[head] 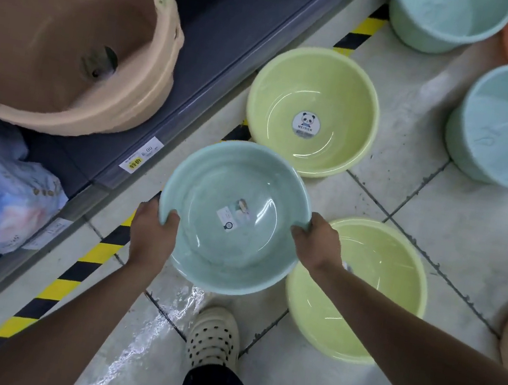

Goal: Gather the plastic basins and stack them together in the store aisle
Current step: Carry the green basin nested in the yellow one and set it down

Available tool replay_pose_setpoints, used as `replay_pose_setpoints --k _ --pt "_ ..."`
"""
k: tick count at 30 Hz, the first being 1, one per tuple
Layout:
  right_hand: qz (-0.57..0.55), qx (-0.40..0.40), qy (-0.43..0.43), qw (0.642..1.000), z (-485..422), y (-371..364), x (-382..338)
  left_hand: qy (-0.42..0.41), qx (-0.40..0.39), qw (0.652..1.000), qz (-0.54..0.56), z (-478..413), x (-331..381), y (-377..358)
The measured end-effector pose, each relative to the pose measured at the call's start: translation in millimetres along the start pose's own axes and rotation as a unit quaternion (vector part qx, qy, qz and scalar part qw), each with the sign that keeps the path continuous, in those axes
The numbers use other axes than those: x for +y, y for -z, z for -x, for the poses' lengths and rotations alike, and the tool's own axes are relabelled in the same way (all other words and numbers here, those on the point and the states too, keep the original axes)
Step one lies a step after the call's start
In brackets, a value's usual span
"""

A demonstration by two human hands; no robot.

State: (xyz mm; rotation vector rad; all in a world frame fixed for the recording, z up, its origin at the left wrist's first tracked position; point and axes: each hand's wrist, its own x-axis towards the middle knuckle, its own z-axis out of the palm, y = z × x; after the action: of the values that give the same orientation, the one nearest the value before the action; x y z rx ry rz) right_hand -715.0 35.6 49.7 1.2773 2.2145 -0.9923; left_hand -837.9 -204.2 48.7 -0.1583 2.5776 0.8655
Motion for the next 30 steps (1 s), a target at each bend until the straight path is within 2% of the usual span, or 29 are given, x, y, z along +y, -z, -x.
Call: replay_pose_setpoints --k 2,10,14,21,30 --pt "-0.065 -0.001 -0.015 0.998 16 34 -9 0.009 -0.014 1.0 0.013 8 34 17" --pt "-0.208 0.04 -0.078 0.974 78 175 -54 -0.014 -0.078 0.997 0.025 29 182 79" --pt "-0.246 0.019 -0.059 0.967 88 217 -61 -0.056 -0.087 0.995 -0.003 29 236 93" --pt "-0.269 0.01 -0.037 0.962 60 254 -58 -0.037 -0.063 0.997 -0.035 18 273 83" --pt "-0.306 0.025 -0.043 0.951 -15 241 -34 -0.069 -0.093 0.993 -0.035 -33 299 23"
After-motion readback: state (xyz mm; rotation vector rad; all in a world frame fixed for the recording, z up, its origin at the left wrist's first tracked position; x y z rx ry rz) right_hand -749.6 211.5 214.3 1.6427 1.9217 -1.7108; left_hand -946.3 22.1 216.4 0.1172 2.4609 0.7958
